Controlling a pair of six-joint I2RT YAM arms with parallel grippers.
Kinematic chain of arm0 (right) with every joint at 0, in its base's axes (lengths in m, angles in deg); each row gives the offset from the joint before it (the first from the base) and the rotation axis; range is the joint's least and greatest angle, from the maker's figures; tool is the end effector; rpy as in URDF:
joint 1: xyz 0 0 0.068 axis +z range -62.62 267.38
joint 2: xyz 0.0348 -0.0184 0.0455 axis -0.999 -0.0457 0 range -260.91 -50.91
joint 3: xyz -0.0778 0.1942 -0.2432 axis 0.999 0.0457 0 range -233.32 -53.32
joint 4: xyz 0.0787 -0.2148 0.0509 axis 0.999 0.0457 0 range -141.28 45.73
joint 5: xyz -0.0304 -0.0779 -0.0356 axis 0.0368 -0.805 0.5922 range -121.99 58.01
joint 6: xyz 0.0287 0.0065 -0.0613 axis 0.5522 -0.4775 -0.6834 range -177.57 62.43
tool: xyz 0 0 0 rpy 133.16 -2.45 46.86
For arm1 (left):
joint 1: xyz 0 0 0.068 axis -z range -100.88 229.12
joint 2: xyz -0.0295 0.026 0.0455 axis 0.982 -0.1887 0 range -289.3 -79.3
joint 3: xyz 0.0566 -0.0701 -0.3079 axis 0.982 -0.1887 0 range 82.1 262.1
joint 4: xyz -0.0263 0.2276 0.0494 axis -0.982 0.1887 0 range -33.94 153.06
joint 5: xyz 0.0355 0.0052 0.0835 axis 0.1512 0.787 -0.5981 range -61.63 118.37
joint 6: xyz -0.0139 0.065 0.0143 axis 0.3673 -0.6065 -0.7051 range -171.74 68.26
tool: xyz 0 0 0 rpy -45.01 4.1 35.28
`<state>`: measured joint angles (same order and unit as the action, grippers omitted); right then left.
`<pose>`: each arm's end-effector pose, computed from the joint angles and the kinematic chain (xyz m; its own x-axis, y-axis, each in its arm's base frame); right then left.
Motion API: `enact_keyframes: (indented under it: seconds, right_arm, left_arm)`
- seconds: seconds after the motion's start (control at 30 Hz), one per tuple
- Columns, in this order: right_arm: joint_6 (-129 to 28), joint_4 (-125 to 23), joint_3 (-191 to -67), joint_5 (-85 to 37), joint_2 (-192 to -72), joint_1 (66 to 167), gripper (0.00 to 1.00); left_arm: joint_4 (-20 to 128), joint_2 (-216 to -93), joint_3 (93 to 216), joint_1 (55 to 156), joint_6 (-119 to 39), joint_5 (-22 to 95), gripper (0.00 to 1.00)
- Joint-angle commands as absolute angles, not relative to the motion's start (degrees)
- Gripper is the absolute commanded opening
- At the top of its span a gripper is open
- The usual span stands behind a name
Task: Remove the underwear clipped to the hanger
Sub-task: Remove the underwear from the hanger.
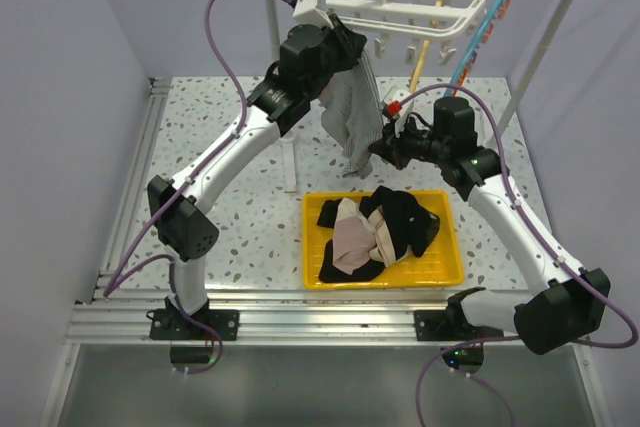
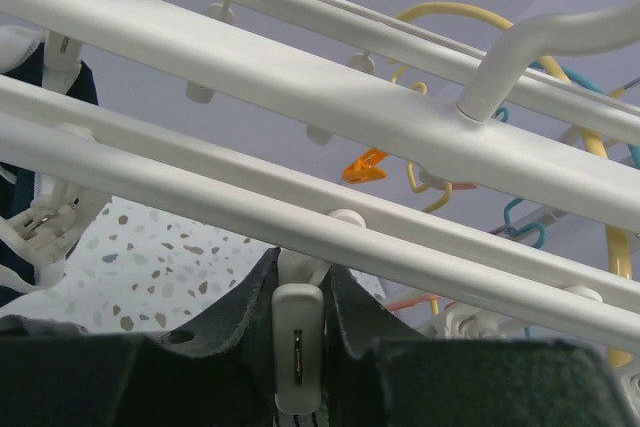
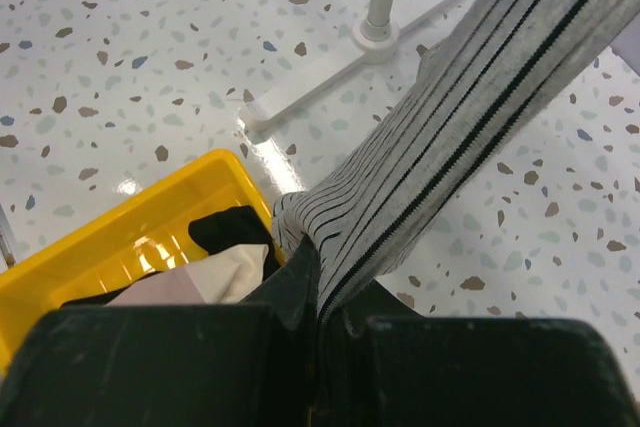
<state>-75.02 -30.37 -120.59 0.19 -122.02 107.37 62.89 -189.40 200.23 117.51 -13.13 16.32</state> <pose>0.2222 0.1118 0.4051 -0.1522 -0.3256 -0.9332 -0.8276 0.5581 -0.0597 0.3679 -0.2770 0.5000 -0.2641 -0.5693 -0.7786 0.3570 0.6922 -0.6272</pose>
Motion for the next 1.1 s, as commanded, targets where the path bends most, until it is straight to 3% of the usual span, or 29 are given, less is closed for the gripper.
enact_keyframes:
  seconds: [0.0, 0.07, 0.1, 0.13, 0.23, 0.33, 0.57, 1.07]
  right_arm:
    - [-75.76, -32.11, -121.53, -0.79, -121.4, 107.68, 0.0]
    - [-75.76, -32.11, -121.61, -0.79, -121.48, 107.77, 0.0]
    - [-75.85, -32.11, -121.61, -0.79, -121.4, 107.77, 0.0]
    - [-75.85, -32.03, -121.7, -0.79, -121.4, 107.77, 0.0]
    - [-75.85, -32.11, -121.7, -0.97, -121.4, 107.68, 0.0]
    - [-76.02, -32.2, -121.79, -1.23, -121.4, 107.77, 0.0]
    - [-77.96, -31.41, -122.4, -2.81, -121.48, 107.77, 0.0]
    - [-87.53, -28.25, -126.01, -12.03, -123.24, 111.28, 0.0]
  left_arm:
    - [59.4, -186.09, 199.79, 117.62, -14.12, 15.19, 0.09]
    - [59.75, -186.18, 199.96, 117.62, -14.29, 14.93, 0.14]
    - [60.28, -186.09, 200.22, 117.53, -14.29, 14.84, 0.22]
    - [60.37, -186.09, 200.14, 117.53, -14.21, 14.75, 0.41]
    - [60.81, -185.65, 199.96, 117.62, -14.21, 14.66, 0.59]
    - [61.25, -184.68, 199.53, 117.53, -13.86, 13.87, 0.68]
    - [64.23, -182.05, 199.61, 117.53, -12.89, 9.92, 0.75]
    - [68.9, -184.68, 203.03, 117.62, -13.42, 10.97, 0.72]
